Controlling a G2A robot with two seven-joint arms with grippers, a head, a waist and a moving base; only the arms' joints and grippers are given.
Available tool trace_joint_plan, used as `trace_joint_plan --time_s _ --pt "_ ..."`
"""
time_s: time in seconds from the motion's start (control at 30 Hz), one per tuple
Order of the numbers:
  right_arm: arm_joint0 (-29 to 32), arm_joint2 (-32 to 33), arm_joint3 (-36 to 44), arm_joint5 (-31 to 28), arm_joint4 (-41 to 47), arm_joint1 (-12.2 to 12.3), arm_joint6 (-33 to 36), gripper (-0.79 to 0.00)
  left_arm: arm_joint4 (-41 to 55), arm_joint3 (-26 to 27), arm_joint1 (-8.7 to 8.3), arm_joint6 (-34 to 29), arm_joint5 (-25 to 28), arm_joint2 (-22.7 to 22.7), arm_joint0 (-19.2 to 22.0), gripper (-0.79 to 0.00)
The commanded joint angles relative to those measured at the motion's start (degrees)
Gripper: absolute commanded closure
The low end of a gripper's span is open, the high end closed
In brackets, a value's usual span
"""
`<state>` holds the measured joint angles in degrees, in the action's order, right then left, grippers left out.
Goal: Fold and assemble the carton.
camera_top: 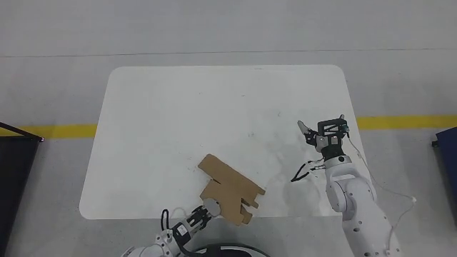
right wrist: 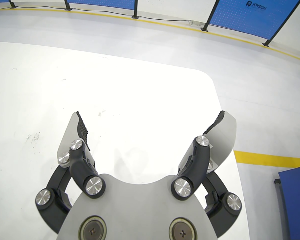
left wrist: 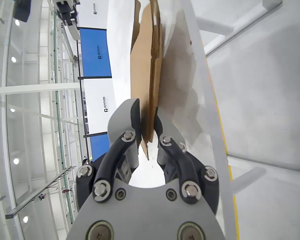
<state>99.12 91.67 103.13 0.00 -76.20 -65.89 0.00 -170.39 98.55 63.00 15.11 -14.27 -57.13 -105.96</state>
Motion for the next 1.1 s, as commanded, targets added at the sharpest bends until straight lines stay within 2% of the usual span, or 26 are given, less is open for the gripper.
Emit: trace_joint_plan --time_s 0.0,0.2,0.37,0.63,0.73,0.83,1.0,1.07 --pt "0.0 0.0 0.0 0.0 0.0 0.0 0.0 -0.785 -0.37 0.57 -0.07 -0.95 -1.34 -0.31 -0.31 0.0" --pt "0.0 0.0 0.0 0.0 0.0 0.0 0.0 -0.785 4.72 2.85 -0.27 -3.37 -8.98 -2.89 -1.73 0.0" --pt "0.0 0.0 0.0 0.0 0.0 0.0 0.0 -0.785 15.91 5.04 -0.87 -1.01 -12.76 -8.29 -2.51 0.0" --pt "0.0 0.0 0.0 0.0 0.0 0.0 0.0 -0.785 15.91 5.04 -0.87 -1.01 -12.76 -8.29 -2.51 0.0" --pt "-1.36 -0.72 -0.27 -9.28 3.81 0.13 -3.47 -0.785 23.3 6.91 -0.6 -0.86 -7.68 -8.01 -0.8 0.0" --pt "-4.49 -1.6 -1.41 -17.04 5.38 0.33 -4.88 -0.785 36.59 9.46 -0.68 3.07 3.11 -9.66 2.5 0.0" --pt "-8.17 -3.48 -2.43 -20.74 6.66 0.25 -4.46 -0.785 57.52 13.57 -1.06 1.56 27.26 -13.79 6.55 0.0" --pt "-8.17 -3.48 -2.43 -20.74 6.66 0.25 -4.46 -0.785 57.52 13.57 -1.06 1.56 27.26 -13.79 6.55 0.0"
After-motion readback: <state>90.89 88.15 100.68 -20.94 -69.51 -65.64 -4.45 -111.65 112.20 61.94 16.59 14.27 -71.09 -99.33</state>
